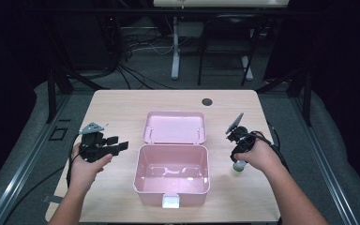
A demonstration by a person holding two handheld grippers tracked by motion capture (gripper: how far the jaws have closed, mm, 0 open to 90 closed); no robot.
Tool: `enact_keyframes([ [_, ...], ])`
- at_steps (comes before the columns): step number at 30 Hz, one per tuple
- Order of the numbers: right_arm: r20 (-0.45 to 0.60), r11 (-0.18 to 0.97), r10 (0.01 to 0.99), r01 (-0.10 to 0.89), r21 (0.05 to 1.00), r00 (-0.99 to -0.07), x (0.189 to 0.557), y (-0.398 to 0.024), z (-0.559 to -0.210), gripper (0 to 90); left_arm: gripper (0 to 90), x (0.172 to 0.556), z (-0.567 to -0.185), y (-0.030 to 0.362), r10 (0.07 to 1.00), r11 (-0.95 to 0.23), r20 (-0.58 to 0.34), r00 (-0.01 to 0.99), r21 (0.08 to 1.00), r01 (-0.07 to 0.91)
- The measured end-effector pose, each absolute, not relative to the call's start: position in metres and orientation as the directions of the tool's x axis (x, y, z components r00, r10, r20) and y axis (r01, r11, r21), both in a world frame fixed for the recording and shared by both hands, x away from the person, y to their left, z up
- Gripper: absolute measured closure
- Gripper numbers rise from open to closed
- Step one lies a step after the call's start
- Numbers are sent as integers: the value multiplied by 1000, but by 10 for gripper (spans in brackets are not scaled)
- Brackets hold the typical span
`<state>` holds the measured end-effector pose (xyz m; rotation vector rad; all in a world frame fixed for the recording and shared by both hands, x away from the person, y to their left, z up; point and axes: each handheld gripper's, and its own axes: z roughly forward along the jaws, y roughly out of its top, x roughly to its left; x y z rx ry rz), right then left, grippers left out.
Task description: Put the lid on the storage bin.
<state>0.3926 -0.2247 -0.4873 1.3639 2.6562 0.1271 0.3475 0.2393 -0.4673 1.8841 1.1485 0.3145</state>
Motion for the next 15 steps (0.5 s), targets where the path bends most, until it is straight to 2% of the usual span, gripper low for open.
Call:
enact_keyframes([
  [3,-101,580,814,807,106,-572,394,-228,-488,415,453,347,-467,239,814,-182,-215,539,788,588],
  [7,-82,563,827,816,133,-557,393,-230,-493,413,453,347,-467,239,813,-184,-216,541,786,590],
  [8,-49,546,837,826,142,-545,393,-232,-496,415,453,347,-467,239,812,-183,-219,541,785,592],
  [13,-68,546,838,830,116,-542,393,-235,-504,418,453,348,-468,239,814,-183,-217,538,784,593],
  [15,-46,533,846,837,123,-531,394,-237,-507,425,453,348,-469,238,815,-183,-215,538,785,592],
])
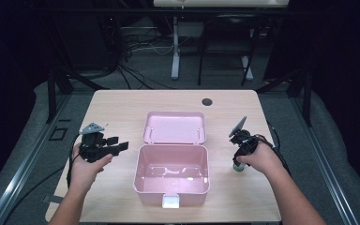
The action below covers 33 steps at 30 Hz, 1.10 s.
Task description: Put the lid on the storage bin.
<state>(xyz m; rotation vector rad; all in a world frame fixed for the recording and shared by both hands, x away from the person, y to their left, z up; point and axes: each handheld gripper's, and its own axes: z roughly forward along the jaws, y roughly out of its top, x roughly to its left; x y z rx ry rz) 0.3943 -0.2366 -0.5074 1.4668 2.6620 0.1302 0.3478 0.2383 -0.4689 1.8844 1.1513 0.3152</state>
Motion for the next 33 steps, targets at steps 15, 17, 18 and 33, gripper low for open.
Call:
enact_keyframes([
  [15,-1,510,859,854,103,-512,397,-239,-514,498,456,347,-469,240,823,-162,-218,524,795,585],
  [17,0,506,861,856,103,-509,397,-239,-514,499,456,348,-469,240,822,-159,-221,525,796,584],
  [18,4,502,862,856,123,-506,396,-240,-516,499,456,348,-469,240,822,-159,-221,525,795,585],
  [33,-24,520,853,847,111,-521,395,-237,-509,502,455,348,-469,240,820,-163,-222,527,793,588],
])
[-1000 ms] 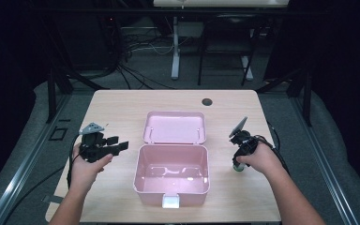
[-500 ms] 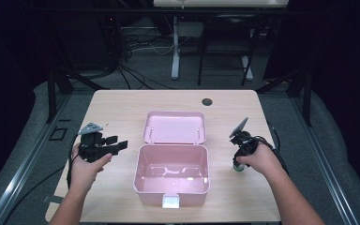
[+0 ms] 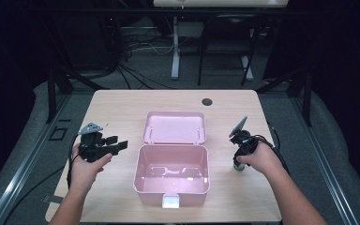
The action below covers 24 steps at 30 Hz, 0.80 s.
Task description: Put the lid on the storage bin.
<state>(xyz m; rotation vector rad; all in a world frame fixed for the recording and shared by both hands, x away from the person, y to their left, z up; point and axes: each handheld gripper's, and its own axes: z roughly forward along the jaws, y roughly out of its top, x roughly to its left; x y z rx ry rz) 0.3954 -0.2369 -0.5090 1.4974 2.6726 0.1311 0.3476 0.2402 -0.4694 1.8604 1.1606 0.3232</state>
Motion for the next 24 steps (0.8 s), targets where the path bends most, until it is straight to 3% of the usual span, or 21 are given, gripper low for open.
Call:
enact_keyframes([
  [24,-59,598,801,793,118,-596,381,-215,-459,502,455,348,-472,239,817,-159,-234,527,788,595],
])
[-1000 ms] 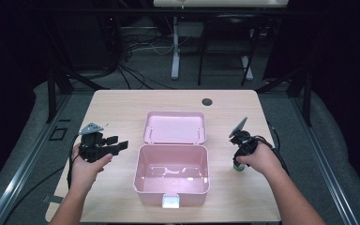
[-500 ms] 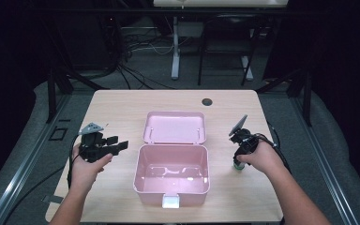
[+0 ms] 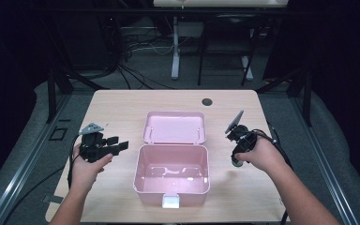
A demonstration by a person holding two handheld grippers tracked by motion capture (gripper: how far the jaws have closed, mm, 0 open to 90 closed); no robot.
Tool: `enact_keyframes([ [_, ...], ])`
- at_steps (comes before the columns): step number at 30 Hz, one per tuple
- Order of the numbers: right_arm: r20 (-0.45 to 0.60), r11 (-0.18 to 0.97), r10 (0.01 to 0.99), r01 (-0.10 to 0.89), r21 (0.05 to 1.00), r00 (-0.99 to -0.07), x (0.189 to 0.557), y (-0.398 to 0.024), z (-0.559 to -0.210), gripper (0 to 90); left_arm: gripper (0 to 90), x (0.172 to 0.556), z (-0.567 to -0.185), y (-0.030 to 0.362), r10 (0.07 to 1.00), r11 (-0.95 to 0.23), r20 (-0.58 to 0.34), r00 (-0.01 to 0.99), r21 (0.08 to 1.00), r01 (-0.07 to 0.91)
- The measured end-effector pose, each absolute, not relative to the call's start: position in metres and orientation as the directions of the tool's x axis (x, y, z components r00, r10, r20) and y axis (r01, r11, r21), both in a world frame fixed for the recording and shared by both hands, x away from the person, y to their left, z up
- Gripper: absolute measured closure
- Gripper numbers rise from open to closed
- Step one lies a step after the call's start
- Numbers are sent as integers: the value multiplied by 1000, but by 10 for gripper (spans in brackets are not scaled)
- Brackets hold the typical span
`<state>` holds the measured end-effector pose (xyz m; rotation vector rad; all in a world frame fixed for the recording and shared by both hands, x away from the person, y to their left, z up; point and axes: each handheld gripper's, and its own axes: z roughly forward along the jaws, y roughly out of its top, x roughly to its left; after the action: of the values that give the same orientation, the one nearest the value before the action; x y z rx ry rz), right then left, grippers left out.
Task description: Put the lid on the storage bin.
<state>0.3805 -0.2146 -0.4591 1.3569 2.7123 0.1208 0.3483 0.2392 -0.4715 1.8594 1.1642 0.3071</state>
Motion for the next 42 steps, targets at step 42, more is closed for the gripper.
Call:
enact_keyframes([
  [42,-64,764,642,631,137,-764,360,-141,-384,503,454,349,-473,241,812,-152,-247,529,785,600],
])
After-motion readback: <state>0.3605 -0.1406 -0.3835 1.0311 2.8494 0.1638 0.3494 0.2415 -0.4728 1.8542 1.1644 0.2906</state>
